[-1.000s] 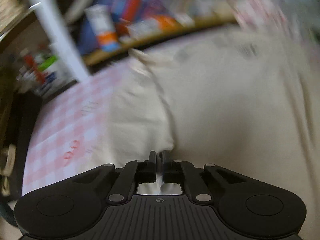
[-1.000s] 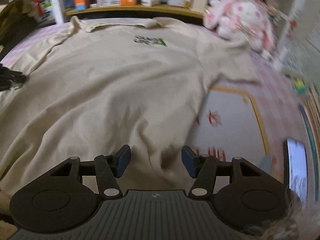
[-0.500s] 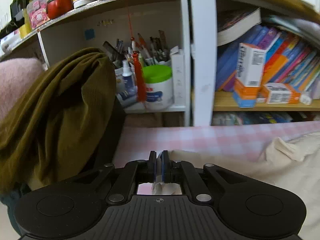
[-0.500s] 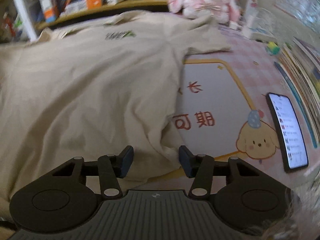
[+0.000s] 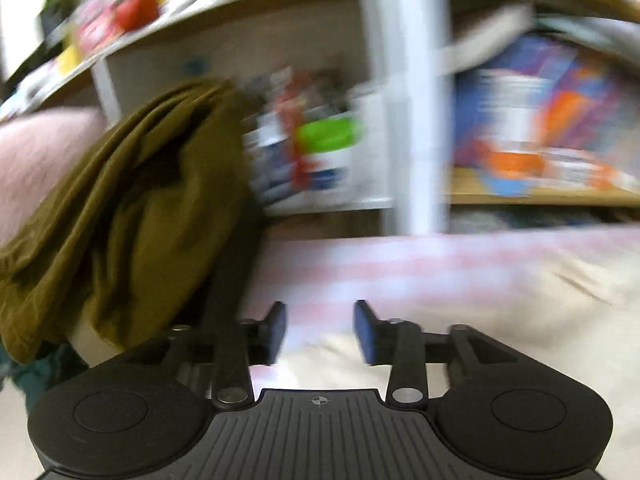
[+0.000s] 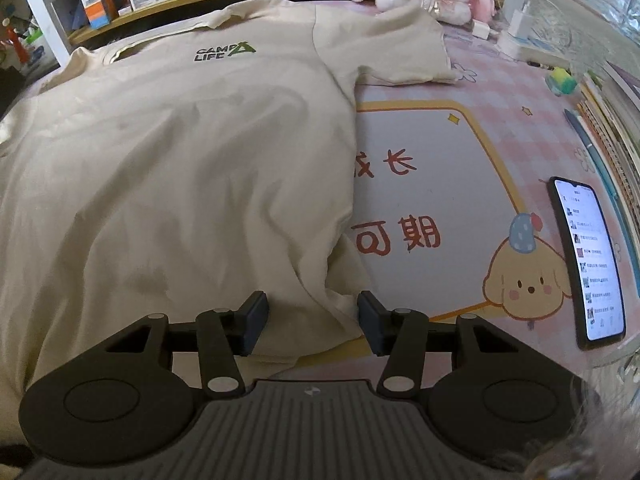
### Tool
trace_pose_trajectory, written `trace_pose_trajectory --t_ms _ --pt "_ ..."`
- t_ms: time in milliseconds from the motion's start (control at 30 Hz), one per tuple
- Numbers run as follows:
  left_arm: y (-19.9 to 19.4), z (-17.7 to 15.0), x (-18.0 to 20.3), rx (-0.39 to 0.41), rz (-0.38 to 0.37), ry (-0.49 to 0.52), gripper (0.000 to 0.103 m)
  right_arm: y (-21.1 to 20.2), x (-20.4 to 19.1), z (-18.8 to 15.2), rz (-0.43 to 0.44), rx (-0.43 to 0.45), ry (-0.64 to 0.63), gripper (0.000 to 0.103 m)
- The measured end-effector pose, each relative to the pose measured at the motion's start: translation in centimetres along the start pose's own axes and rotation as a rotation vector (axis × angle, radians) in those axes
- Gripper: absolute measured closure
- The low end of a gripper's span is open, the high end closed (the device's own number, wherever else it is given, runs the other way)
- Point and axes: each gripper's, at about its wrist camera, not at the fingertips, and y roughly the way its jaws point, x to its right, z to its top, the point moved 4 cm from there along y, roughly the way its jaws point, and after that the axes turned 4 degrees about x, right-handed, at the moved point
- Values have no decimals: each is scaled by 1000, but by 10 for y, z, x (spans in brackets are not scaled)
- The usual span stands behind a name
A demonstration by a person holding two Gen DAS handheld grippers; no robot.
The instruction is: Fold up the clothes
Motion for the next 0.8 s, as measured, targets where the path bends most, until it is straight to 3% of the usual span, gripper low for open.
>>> trace_pose_trajectory --t_ms 67,167,267,333,400,533,633,700,800 --pt "-31 -17 27 7 -125 26 45 0 2 -2 -8 2 -9 51" --pt "-70 -51 46 -54 -293 17 37 0 6 -6 2 -6 -11 51" --pt "-98 -84 65 -127 -380 -10 36 0 8 -10 29 -16 -11 55" --pt "-108 -103 74 -162 -407 -25 36 -1 7 -10 50 -21 -17 74" --pt "-112 -115 79 -193 -431 -21 36 -3 5 -9 71 -26 -26 85" --pt "-114 -127 86 -224 -398 62 36 -28 -6 -2 165 -7 -12 88" --pt "-116 -126 85 -216 -394 71 36 -59 0 10 274 62 88 88" --pt "-119 -127 81 -213 -389 65 36 -65 15 15 175 83 108 88" --pt "-121 -129 77 -223 -381 66 34 -54 32 10 -53 52 24 82"
